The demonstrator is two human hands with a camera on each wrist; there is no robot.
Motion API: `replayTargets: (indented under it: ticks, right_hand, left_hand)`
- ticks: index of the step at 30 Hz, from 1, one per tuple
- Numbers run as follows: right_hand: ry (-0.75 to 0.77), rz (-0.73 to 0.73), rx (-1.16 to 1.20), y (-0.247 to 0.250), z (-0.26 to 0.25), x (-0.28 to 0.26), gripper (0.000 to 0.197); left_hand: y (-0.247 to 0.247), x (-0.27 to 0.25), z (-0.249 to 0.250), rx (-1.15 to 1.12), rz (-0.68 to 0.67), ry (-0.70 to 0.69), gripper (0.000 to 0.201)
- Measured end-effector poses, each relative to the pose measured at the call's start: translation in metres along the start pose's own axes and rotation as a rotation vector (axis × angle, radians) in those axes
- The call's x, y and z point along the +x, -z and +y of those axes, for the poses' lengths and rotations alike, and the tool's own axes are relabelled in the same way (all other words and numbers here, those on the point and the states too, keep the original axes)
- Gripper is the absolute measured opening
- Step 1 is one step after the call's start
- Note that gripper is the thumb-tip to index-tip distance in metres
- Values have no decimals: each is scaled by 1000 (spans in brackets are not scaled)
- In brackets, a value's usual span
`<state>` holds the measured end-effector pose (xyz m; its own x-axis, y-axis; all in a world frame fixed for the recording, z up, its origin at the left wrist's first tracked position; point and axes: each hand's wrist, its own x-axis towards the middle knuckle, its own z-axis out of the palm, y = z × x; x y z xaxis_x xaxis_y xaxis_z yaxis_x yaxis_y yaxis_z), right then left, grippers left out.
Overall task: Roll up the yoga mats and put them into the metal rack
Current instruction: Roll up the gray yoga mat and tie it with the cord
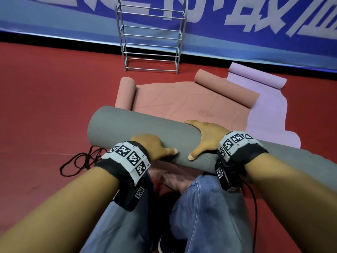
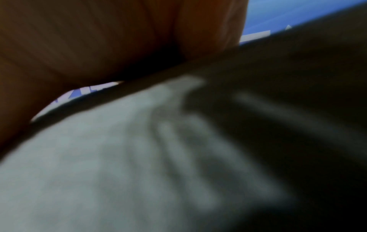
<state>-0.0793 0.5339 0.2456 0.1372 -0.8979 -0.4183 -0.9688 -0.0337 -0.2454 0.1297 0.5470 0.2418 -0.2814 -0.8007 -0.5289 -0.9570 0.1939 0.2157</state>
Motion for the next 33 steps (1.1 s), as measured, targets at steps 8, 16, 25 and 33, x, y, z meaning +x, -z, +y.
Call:
replayTargets:
  ticks: [8,16,25,33]
  right_hand:
    - [-8,83,209,13,31,-12,116]
    - [27,188,310,24,40,-10,115]
    - [114,417,318,55,29,21,135]
    - [163,434,478,13,2,67,144]
  left_hand:
    - [-18,13,-4,-914,46,-6,53]
    - [7,36,30,-1554,-50,136,111]
    - [54,49,29,-1607,358,-29,115]
    - [44,64,-1,-1419,572,-82,110]
